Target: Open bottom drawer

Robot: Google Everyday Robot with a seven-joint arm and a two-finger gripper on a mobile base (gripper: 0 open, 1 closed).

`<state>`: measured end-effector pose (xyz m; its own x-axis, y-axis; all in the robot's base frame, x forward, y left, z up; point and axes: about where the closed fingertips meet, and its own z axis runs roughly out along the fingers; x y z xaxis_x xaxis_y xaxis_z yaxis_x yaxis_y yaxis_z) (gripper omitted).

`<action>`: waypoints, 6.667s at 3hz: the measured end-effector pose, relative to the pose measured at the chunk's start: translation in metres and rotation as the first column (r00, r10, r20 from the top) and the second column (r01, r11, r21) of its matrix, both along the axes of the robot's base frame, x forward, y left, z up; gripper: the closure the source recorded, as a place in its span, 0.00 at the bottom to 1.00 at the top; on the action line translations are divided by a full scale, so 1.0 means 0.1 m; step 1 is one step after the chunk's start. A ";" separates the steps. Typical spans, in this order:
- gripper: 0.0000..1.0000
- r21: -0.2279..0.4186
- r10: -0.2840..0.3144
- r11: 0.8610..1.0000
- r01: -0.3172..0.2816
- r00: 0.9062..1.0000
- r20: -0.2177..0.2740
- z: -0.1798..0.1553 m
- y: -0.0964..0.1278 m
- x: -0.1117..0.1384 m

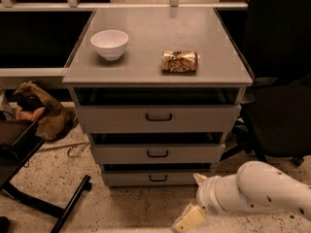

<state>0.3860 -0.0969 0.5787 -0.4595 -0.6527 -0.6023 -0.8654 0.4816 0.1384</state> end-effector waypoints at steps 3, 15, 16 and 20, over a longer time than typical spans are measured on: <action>0.00 0.110 0.015 0.994 -0.008 0.998 -0.062 -1.28 0.42 0.22; 0.00 0.063 -0.244 0.970 0.235 0.932 0.267 -2.94 0.85 1.94; 0.00 0.072 -0.230 0.973 0.219 0.932 0.280 -3.13 0.94 2.15; 0.00 0.004 -0.231 0.972 0.236 0.946 0.229 -3.95 0.96 2.78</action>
Offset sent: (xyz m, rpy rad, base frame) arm 0.0413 0.0416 -0.1401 0.1018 0.0104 -0.0097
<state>0.6637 -0.0004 0.1839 -0.4541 -0.5585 -0.6942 -0.7357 0.6745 -0.0613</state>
